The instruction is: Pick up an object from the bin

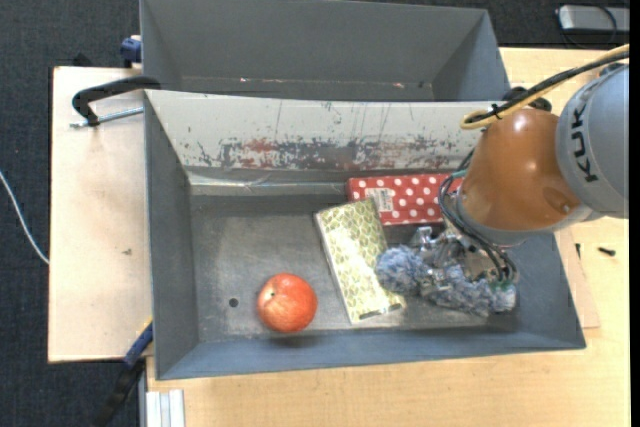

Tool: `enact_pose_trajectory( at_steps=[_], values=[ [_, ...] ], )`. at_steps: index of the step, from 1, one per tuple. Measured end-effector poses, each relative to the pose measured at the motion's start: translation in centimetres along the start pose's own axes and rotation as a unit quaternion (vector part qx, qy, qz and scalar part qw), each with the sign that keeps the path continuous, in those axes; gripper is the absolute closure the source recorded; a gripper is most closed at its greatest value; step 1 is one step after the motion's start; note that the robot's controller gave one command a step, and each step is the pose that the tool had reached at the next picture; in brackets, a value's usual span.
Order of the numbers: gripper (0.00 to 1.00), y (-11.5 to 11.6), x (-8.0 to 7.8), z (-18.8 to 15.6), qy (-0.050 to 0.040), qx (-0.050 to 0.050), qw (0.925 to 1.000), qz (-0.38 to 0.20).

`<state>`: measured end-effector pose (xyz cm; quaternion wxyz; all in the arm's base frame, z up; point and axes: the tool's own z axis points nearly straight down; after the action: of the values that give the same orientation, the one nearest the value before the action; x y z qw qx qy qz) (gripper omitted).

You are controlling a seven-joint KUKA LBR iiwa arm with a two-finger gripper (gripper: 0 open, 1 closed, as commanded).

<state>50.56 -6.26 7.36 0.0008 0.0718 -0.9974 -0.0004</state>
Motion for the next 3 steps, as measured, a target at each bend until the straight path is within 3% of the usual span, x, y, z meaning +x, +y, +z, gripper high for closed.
enact_pose_trajectory(
  at_steps=[3],
  values=[
    [1.0, 0.1, 0.0, -2.3, -0.0009, 0.0, 1.0, 0.0]
  ],
)
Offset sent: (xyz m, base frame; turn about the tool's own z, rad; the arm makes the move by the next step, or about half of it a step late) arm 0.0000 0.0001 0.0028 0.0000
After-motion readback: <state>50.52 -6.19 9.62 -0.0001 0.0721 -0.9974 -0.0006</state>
